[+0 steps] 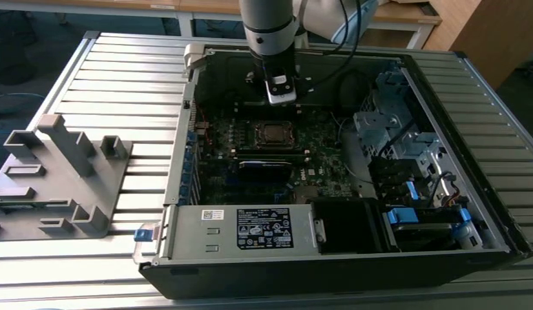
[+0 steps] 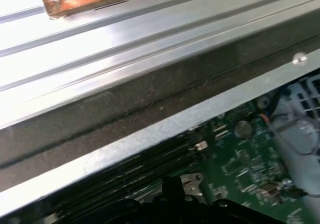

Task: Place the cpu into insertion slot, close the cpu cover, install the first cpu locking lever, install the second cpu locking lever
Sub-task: 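Install the first cpu locking lever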

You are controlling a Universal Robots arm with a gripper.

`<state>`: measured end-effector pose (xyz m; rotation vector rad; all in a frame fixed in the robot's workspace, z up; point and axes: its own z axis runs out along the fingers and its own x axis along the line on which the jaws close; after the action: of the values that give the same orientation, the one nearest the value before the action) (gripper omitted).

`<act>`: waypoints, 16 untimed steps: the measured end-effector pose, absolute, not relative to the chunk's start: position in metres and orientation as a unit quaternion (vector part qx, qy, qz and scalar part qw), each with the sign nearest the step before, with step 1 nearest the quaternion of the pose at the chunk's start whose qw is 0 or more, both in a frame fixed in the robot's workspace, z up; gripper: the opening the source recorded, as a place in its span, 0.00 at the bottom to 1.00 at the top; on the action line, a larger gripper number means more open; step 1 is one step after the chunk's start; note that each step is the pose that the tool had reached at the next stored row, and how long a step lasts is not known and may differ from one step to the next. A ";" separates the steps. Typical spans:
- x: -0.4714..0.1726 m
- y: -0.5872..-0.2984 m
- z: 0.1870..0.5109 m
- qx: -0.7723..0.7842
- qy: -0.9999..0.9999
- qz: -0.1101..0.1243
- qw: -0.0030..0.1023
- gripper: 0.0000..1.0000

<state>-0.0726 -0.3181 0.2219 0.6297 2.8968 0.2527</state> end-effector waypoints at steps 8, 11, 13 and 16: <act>-0.072 -0.318 0.221 0.214 0.974 0.073 0.034 0.10; -0.072 -0.318 0.221 0.214 0.974 0.072 0.034 0.10; -0.072 -0.318 0.221 0.213 0.974 0.062 0.036 0.10; -0.072 -0.318 0.221 0.212 0.975 0.042 0.041 0.10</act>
<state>-0.0715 -0.3180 0.2209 0.6505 2.9878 0.1271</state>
